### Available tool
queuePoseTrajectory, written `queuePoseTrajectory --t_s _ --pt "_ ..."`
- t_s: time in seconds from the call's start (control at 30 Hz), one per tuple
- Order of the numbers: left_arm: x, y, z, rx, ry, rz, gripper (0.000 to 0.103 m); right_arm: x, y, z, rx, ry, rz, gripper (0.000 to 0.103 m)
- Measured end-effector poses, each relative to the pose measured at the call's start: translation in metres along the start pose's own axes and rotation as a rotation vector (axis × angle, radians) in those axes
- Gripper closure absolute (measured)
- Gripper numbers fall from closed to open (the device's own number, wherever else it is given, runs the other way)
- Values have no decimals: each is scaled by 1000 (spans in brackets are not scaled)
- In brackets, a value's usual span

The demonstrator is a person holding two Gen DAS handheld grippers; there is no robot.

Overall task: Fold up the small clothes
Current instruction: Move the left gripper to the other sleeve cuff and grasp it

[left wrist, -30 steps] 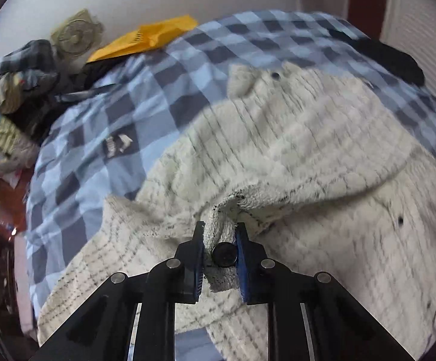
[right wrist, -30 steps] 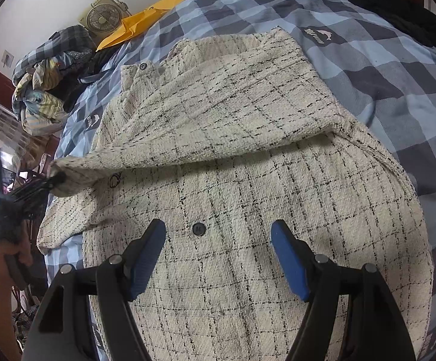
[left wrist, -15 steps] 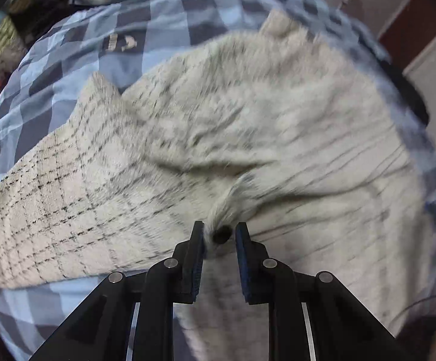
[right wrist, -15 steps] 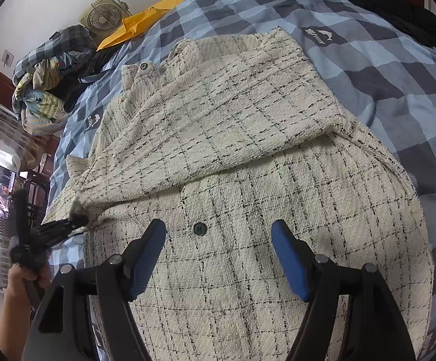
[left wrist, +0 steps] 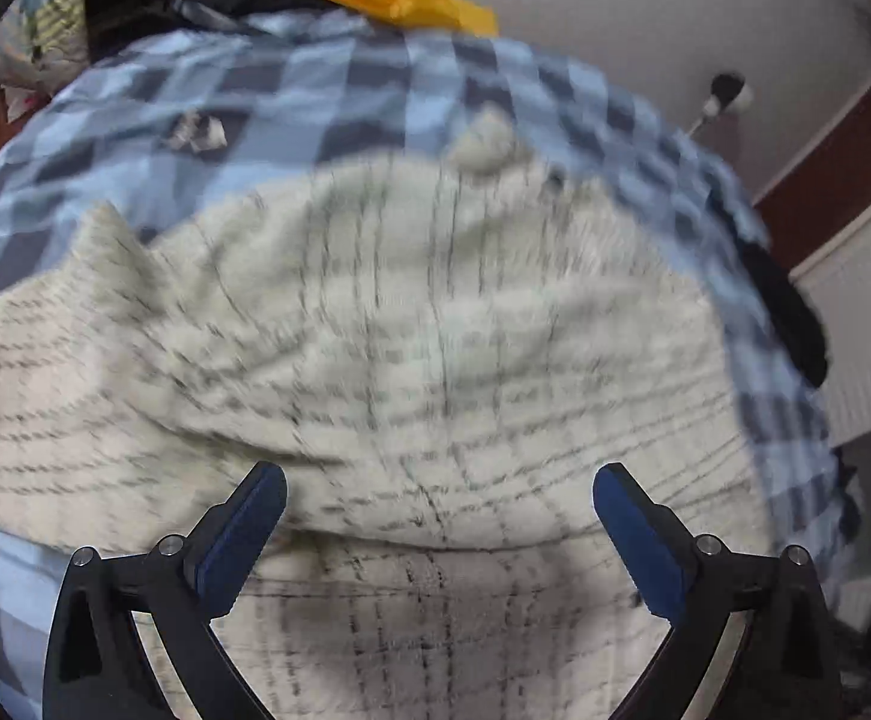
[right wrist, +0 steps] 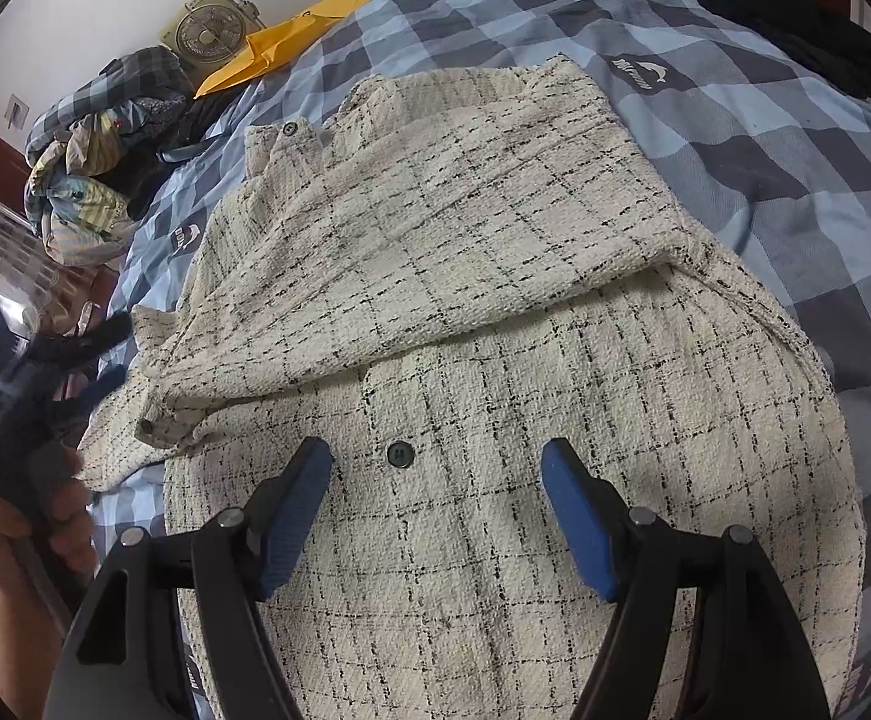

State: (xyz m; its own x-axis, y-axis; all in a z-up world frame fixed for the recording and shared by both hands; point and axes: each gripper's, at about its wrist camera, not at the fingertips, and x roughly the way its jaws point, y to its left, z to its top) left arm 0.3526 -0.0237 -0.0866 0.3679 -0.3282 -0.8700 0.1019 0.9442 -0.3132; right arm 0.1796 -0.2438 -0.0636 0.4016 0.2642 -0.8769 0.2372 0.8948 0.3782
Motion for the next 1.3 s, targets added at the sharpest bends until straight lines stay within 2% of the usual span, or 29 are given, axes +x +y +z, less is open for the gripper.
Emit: queuePoseTrajectory --t_s 0.07,0.13,0.17,0.23,0.37,0.4,0.43,0.5,0.6,0.67,0.73,0.77,0.8,0.83,0.93,1.13,1.23,1.3 --pt "24 -1 -10 38 51 93 0 0 -1 0 3 1 2 33" --pt "42 10 -17 33 81 190 2 -1 -2 0 6 -1 4 33" --pt "46 16 -20 21 78 188 3 -1 -2 0 6 -2 7 33" --pt "29 23 -24 -1 -1 114 3 -2 -2 0 4 -3 10 33" --pt "-41 51 -34 -122 -137 -191 2 0 2 -2 -14 2 10 33" --pt "-57 61 -36 -140 -159 -216 2 2 4 -2 -17 7 8 33" --pt "-80 78 -39 -164 -191 -208 2 3 5 -3 -20 11 6 33" --pt "-107 109 -43 -197 -222 -137 1 6 8 -5 -32 16 -4 33" --pt "-141 184 -56 -288 -244 18 1 8 12 -7 -46 18 -21 33" --pt "-157 243 -72 -412 -249 126 1 8 15 -8 -56 17 -32 33" --pt "-170 305 -95 -602 -227 294 1 8 17 -8 -62 11 -43 33" --pt "-173 331 -107 -693 -215 338 3 8 17 -8 -65 8 -48 33" --pt "-176 354 -115 -759 -216 331 3 7 18 -8 -68 4 -56 33" --pt "-178 380 -125 -835 -218 292 3 7 19 -9 -70 0 -62 33" --pt "-175 421 -135 -949 -234 225 3 9 23 -9 -83 -11 -87 33" --pt "-163 449 -125 -1051 -274 85 3 14 25 -10 -101 -15 -135 34" --pt "-162 470 -126 -1159 -313 34 19 17 26 -11 -111 -11 -154 33" --pt "-156 475 -125 -1229 -297 22 45 19 28 -12 -122 -8 -165 33"
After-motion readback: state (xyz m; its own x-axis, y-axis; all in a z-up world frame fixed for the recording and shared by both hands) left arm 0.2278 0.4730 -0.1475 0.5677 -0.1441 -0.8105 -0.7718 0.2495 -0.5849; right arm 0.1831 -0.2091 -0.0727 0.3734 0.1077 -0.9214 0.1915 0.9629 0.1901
